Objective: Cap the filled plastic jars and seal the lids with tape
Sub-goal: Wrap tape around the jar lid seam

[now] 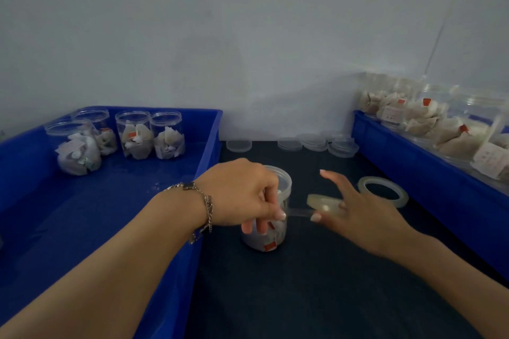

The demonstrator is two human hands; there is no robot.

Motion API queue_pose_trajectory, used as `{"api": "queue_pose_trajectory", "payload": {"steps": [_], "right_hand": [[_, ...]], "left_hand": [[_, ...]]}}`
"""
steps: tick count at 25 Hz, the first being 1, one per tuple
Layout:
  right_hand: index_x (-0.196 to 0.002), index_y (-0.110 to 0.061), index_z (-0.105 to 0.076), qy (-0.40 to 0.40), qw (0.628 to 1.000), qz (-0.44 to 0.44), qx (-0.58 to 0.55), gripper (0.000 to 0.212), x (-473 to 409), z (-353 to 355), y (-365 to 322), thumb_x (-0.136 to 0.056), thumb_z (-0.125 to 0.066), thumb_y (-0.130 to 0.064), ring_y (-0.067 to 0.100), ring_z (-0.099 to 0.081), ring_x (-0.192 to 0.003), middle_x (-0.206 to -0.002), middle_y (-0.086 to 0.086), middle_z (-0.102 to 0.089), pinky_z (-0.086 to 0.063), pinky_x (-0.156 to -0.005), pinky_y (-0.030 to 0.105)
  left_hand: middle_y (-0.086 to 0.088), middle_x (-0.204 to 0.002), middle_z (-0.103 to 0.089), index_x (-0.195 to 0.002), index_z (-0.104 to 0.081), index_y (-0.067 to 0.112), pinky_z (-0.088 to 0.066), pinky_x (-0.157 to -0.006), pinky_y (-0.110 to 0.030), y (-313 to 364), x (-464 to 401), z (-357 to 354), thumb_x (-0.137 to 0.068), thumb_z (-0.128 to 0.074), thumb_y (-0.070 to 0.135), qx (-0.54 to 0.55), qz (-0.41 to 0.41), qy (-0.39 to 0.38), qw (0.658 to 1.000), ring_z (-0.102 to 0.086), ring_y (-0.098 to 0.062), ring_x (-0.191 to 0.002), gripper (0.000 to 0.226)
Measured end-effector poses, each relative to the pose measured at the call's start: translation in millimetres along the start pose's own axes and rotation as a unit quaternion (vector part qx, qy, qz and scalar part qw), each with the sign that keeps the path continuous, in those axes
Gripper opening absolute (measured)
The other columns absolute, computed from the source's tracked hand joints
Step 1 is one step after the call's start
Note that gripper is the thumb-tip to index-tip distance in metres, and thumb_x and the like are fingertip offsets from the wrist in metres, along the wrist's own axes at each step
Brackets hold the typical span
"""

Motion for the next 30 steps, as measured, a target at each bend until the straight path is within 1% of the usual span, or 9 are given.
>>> {"api": "queue_pose_trajectory", "payload": {"steps": [4,7,11,13,15,19,23,26,30], "right_hand": [[-0.144,-0.046,-0.001,-0.027,0.998,0.0,-0.056,0.098,-2.7,-10.5,10.6,-0.057,-0.017,-0.089,0.01,-0.059,-0.055,-0.062,0.0,-0.061,-0.047,-0.05,0.026],[-0.137,-0.051,-0.003,0.034,0.998,0.009,-0.049,0.088,0.0,-5.4,9.5,-0.06,-0.021,-0.091,0.008,-0.058,-0.051,-0.061,-0.001,-0.062,-0.042,-0.041,0.022],[-0.135,-0.045,-0.002,0.128,0.991,0.012,0.024,0.09,-1.7,3.5,3.0,-0.059,-0.009,-0.093,0.004,-0.05,-0.05,-0.064,-0.009,-0.057,-0.032,-0.039,0.022],[-0.137,-0.042,-0.003,0.151,0.988,0.01,0.042,0.092,-4.7,5.0,1.9,-0.06,-0.008,-0.092,0.004,-0.045,-0.046,-0.061,-0.01,-0.055,-0.025,-0.039,0.02],[-0.138,-0.04,-0.004,0.158,0.986,0.004,0.051,0.091,-7.1,4.7,3.1,-0.062,-0.011,-0.091,0.007,-0.046,-0.047,-0.065,-0.006,-0.058,-0.026,-0.04,0.02],[-0.139,-0.038,-0.008,0.152,0.987,0.006,0.043,0.09,-7.7,-0.9,7.3,-0.065,-0.016,-0.09,0.013,-0.052,-0.048,-0.06,-0.002,-0.058,-0.031,-0.041,0.022],[-0.135,-0.04,-0.007,0.148,0.988,0.016,0.048,0.088,-3.9,-6.0,6.9,-0.063,-0.009,-0.09,0.01,-0.05,-0.046,-0.056,-0.005,-0.056,-0.024,-0.04,0.02],[-0.134,-0.044,-0.003,0.144,0.989,0.021,0.032,0.085,-3.4,-6.8,7.6,-0.062,-0.012,-0.088,0.011,-0.055,-0.052,-0.07,-0.002,-0.064,-0.035,-0.039,0.023],[-0.135,-0.044,0.005,0.128,0.99,0.012,0.049,0.088,-10.5,-7.4,6.8,-0.06,-0.008,-0.087,0.006,-0.053,-0.051,-0.072,-0.005,-0.064,-0.042,-0.042,0.023]], "left_hand": [[0.014,-0.067,-0.071,-0.078,-0.057,0.021,-0.047,-0.07,-0.022,-14.7,3.0,5.5,-0.087,-0.062,0.038,0.021,0.045,-0.024,0.998,-0.064,0.001,-0.054,0.019],[0.01,-0.071,-0.073,-0.08,-0.056,0.018,-0.047,-0.065,-0.021,-27.5,3.7,6.8,-0.087,-0.063,0.033,0.048,0.085,-0.046,0.994,-0.068,-0.004,-0.06,0.018],[0.005,-0.076,-0.069,-0.071,-0.058,0.022,-0.055,-0.06,-0.021,-33.2,-1.3,6.1,-0.081,-0.068,0.037,0.003,0.083,-0.019,0.996,-0.066,-0.005,-0.068,0.021],[0.007,-0.073,-0.065,-0.067,-0.06,0.024,-0.051,-0.053,-0.015,-35.5,-0.7,11.0,-0.076,-0.071,0.04,0.005,0.082,0.015,0.997,-0.062,-0.001,-0.064,0.021],[0.012,-0.059,-0.064,-0.064,-0.061,0.025,-0.042,-0.046,-0.007,-33.8,-0.9,13.5,-0.072,-0.072,0.042,-0.005,0.072,0.035,0.997,-0.057,0.006,-0.055,0.022],[0.02,-0.054,-0.064,-0.063,-0.065,0.023,-0.036,-0.047,-0.001,-30.0,-3.4,8.2,-0.072,-0.072,0.044,-0.045,0.062,0.031,0.997,-0.056,0.008,-0.05,0.025],[0.009,-0.057,-0.067,-0.064,-0.07,0.019,-0.039,-0.051,-0.01,-32.2,-6.8,3.2,-0.074,-0.071,0.047,-0.082,0.074,0.032,0.993,-0.058,0.002,-0.052,0.029],[0.009,-0.058,-0.067,-0.068,-0.072,0.02,-0.044,-0.062,-0.019,-34.2,-6.4,2.7,-0.076,-0.069,0.048,-0.106,0.091,0.028,0.99,-0.059,0.0,-0.061,0.03],[0.009,-0.061,-0.068,-0.07,-0.072,0.02,-0.047,-0.064,-0.022,-34.6,-5.9,4.3,-0.078,-0.067,0.05,-0.12,0.106,0.051,0.986,-0.061,0.0,-0.066,0.031]]}}
Point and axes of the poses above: each hand's wrist, its own x-axis away from the middle knuckle, its own z-axis out of the back of the hand, y = z × x, the point moved 4 cm from there along -x, towards the middle knuckle
